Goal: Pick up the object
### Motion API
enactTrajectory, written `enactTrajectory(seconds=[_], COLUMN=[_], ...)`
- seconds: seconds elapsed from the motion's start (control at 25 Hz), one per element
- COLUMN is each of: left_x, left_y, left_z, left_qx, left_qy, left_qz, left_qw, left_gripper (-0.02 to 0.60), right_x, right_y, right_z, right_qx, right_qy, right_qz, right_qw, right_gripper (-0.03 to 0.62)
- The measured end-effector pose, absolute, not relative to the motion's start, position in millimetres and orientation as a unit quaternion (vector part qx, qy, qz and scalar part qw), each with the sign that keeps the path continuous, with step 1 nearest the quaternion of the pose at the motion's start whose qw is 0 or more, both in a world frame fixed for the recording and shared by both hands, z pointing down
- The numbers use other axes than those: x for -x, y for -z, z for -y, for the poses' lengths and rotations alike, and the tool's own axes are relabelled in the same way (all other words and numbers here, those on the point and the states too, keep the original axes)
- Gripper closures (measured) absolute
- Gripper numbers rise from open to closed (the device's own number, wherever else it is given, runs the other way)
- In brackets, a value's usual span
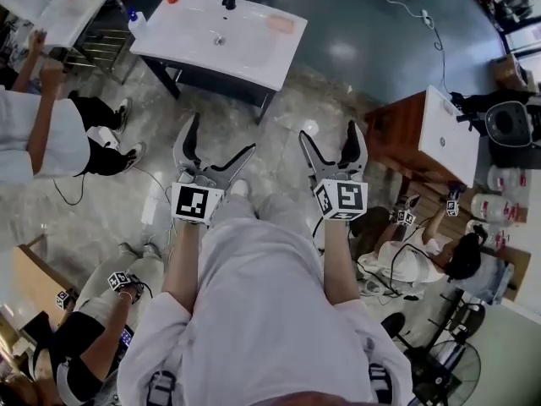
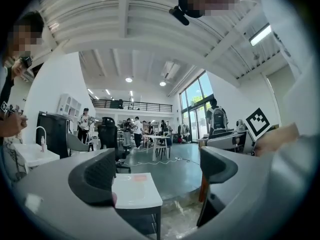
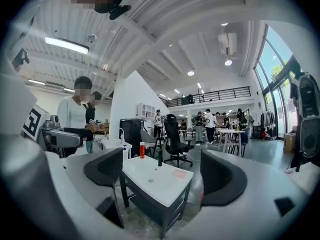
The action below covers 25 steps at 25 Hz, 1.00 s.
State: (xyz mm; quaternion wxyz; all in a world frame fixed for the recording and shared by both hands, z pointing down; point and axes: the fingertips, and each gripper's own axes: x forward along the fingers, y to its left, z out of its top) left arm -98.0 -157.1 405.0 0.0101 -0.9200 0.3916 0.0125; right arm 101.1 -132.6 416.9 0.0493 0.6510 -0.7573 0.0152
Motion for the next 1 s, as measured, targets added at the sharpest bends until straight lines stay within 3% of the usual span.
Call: enactTrajectory(seconds=[0.08,0.48,0.64,1.0], left_x=[98,54,23,-7], left_y=[-406,-439,-453,-452], left_z=[183,296,346,410], left_qx=[0.919,0.909,0.908,0.888], left_qy=[-0.018,0.019,0.04,0.031], left_qz=[-0.395,-0.416,-0.416,-0.457], left_qw=[0.004,-0.012,-0.009,-0.029], left_gripper=[0.098,0.215,0.244,0.232], right_x=[-104,-157,-182,-202], right_y=[-420,-468,-501,-599], right_z=[162,314,391,523], right_qx=[-0.65,-0.618,-0.586,-0.47], right_qy=[-0.021,-0.039,-0.038,-0.056], right_qz=[0.758,0.779,0.796,0.833], right_qw=[0.054,0.096,0.143,0.285], right_gripper=[0.123,0.166,0.171,0.184])
